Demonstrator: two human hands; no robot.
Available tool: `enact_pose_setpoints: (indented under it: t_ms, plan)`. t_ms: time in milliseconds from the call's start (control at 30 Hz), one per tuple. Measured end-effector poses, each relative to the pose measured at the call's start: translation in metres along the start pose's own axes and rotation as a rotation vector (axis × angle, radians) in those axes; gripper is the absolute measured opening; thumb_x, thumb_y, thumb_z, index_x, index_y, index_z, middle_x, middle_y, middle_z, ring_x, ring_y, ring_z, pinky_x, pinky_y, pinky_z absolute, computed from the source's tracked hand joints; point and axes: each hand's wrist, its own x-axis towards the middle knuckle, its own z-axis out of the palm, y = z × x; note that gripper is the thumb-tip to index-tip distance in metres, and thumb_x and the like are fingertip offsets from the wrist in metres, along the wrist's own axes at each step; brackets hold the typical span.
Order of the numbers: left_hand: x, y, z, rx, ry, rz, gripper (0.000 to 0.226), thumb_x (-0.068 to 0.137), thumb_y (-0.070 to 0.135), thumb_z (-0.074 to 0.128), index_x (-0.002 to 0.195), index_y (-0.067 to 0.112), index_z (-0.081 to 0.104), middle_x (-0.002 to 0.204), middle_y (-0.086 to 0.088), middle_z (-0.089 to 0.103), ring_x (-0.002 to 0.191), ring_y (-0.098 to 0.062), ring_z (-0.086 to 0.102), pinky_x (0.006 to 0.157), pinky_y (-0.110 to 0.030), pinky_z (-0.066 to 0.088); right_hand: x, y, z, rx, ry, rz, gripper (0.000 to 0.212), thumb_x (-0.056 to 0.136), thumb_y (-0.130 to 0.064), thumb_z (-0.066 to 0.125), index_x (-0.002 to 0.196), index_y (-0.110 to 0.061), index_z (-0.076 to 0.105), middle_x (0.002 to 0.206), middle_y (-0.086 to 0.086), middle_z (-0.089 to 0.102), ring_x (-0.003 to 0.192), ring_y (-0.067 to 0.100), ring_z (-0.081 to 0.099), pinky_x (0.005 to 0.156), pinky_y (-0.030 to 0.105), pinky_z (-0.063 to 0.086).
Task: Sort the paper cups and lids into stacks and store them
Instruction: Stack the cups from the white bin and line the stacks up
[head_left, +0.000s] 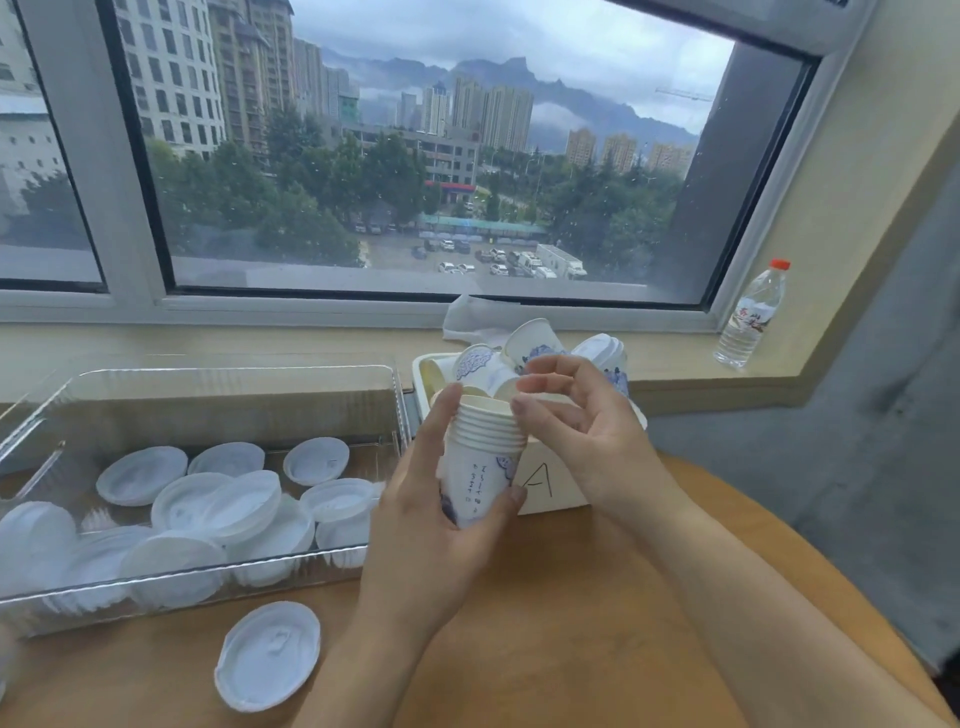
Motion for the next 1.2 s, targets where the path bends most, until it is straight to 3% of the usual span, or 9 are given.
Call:
enact_pose_setpoints:
  t_ms: [133, 333, 467, 600, 700, 867, 967, 1067, 1200]
  plan:
    - [0.014, -0.01, -0.003, 0.039, -0.023, -0.014, 0.088, 0.077, 0.05, 0.086, 0.147, 0.06, 0.035, 0.1, 0.011, 0.068, 0.067, -0.015, 0.07, 0.062, -0.037, 0.06, 0.033, -0.002, -0.022, -0.15, 0.093, -0.031, 0.038, 0.092, -0.031, 0.079, 0.125, -0.029, 0.061, 0.125, -0.004, 0.065, 0.105, 0.005, 0.072, 0.081, 0.016, 0.054]
    - [0.024, -0.023, -0.014, 0.079, -0.049, -0.035, 0.087, 0.076, 0.045, 0.087, 0.144, 0.062, 0.035, 0.105, 0.015, 0.066, 0.073, -0.01, 0.071, 0.068, -0.036, 0.061, 0.09, 0.015, -0.037, -0.771, 0.206, -0.151, 0.055, 0.089, -0.038, 0.081, 0.135, -0.028, 0.053, 0.134, -0.001, 0.06, 0.114, 0.015, 0.065, 0.097, 0.036, 0.051]
    - [0.022, -0.026, -0.015, 0.088, -0.026, -0.038, 0.09, 0.076, 0.049, 0.085, 0.145, 0.065, 0.03, 0.105, 0.021, 0.062, 0.075, -0.007, 0.068, 0.066, -0.023, 0.056, 0.113, 0.029, -0.03, -0.953, 0.164, -0.144, 0.058, 0.091, -0.041, 0.077, 0.14, -0.027, 0.05, 0.141, 0.004, 0.055, 0.117, 0.025, 0.064, 0.097, 0.043, 0.051]
    - [0.021, -0.026, -0.014, 0.071, 0.015, -0.039, 0.095, 0.077, 0.049, 0.086, 0.15, 0.064, 0.027, 0.107, 0.022, 0.059, 0.078, -0.006, 0.068, 0.066, -0.023, 0.056, 0.122, 0.039, -0.024, -1.015, 0.149, -0.123, 0.06, 0.09, -0.041, 0.074, 0.144, -0.027, 0.049, 0.142, 0.005, 0.056, 0.119, 0.027, 0.061, 0.094, 0.037, 0.045]
    - [0.021, -0.025, -0.014, 0.045, 0.021, -0.048, 0.097, 0.077, 0.046, 0.087, 0.151, 0.064, 0.027, 0.107, 0.022, 0.06, 0.078, -0.008, 0.069, 0.068, -0.025, 0.057, 0.124, 0.044, -0.022, -1.008, 0.148, -0.112, 0.06, 0.089, -0.04, 0.074, 0.143, -0.026, 0.051, 0.141, 0.006, 0.057, 0.123, 0.027, 0.059, 0.093, 0.035, 0.042]
    - [0.021, -0.025, -0.013, 0.059, 0.011, -0.05, 0.098, 0.077, 0.048, 0.086, 0.152, 0.064, 0.026, 0.105, 0.023, 0.06, 0.079, -0.005, 0.067, 0.07, -0.019, 0.053, 0.118, 0.031, -0.022, -0.872, 0.245, -0.143, 0.056, 0.088, -0.039, 0.078, 0.137, -0.028, 0.054, 0.135, 0.003, 0.059, 0.112, 0.024, 0.062, 0.091, 0.036, 0.045]
    - [0.02, -0.024, -0.014, 0.057, 0.013, -0.037, 0.097, 0.077, 0.048, 0.085, 0.151, 0.065, 0.025, 0.108, 0.027, 0.058, 0.086, 0.0, 0.065, 0.07, -0.015, 0.052, 0.106, 0.011, -0.017, -0.646, 0.274, -0.176, 0.053, 0.088, -0.041, 0.08, 0.134, -0.033, 0.055, 0.131, -0.004, 0.059, 0.105, 0.021, 0.066, 0.089, 0.037, 0.053]
    - [0.02, -0.023, -0.014, 0.038, 0.011, -0.031, 0.097, 0.078, 0.049, 0.085, 0.151, 0.067, 0.023, 0.112, 0.03, 0.057, 0.087, -0.001, 0.065, 0.07, -0.015, 0.052, 0.086, -0.006, -0.002, -0.29, 0.158, -0.122, 0.05, 0.09, -0.035, 0.081, 0.133, -0.035, 0.056, 0.133, -0.006, 0.061, 0.101, 0.022, 0.074, 0.084, 0.039, 0.062]
    - [0.018, -0.019, -0.011, 0.009, 0.008, 0.001, 0.101, 0.079, 0.05, 0.084, 0.153, 0.068, 0.019, 0.121, 0.027, 0.059, 0.09, 0.0, 0.066, 0.074, -0.022, 0.056, 0.063, -0.015, 0.015, -0.038, 0.062, -0.106, 0.047, 0.092, -0.022, 0.079, 0.134, -0.031, 0.059, 0.132, -0.002, 0.064, 0.1, 0.011, 0.076, 0.077, 0.023, 0.059]
